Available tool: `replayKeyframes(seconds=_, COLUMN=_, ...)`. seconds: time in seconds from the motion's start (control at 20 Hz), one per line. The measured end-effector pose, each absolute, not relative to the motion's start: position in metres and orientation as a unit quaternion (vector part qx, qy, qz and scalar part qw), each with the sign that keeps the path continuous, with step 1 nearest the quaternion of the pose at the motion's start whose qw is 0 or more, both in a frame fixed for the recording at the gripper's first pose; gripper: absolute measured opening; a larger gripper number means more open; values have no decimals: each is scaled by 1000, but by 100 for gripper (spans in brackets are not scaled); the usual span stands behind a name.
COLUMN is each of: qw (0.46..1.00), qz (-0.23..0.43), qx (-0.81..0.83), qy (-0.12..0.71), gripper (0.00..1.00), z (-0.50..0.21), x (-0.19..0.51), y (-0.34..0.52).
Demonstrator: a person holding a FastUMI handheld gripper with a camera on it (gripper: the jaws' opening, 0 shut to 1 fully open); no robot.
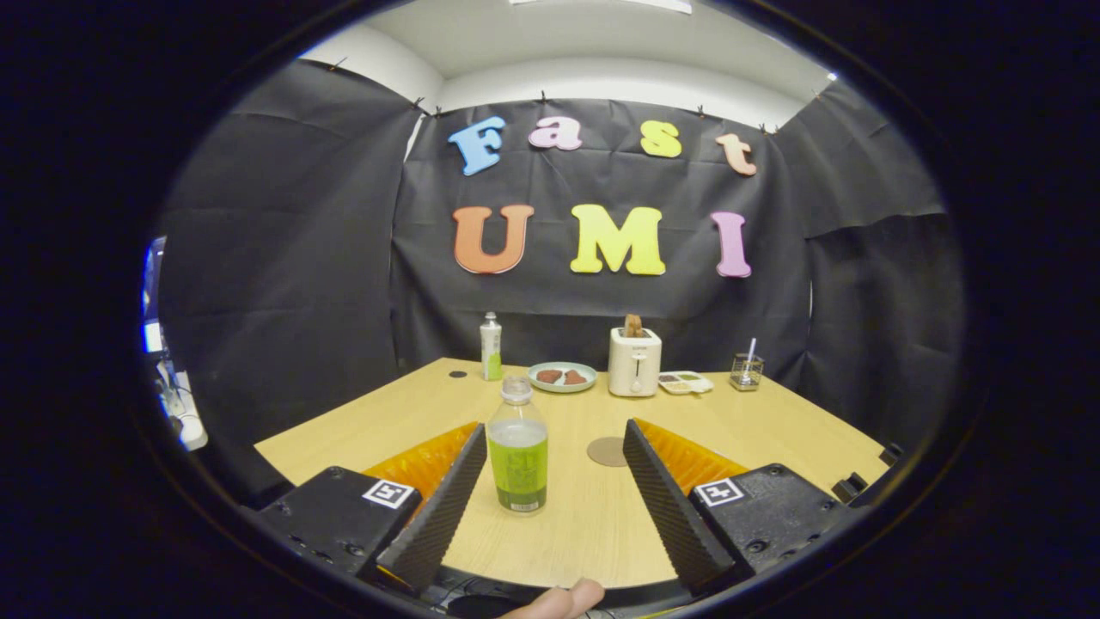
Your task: Take the bottle from table, then pour the juice into the cup, finally place the bottle on the coaster
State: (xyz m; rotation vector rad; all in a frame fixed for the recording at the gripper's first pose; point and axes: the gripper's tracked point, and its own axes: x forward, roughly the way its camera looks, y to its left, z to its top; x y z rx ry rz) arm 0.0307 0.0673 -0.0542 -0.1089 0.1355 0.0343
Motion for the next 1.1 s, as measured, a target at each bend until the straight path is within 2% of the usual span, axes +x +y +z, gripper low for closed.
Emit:
replayKeyframes(seconds=0.5, qw=996, qz=23, qx=-48, qy=71, gripper=100, z=-68, x=62, y=81)
replayKeyframes(seconds=1.1, qw=995, qz=22, qx=-57, qy=78, gripper=100, z=-122, x=132, y=91)
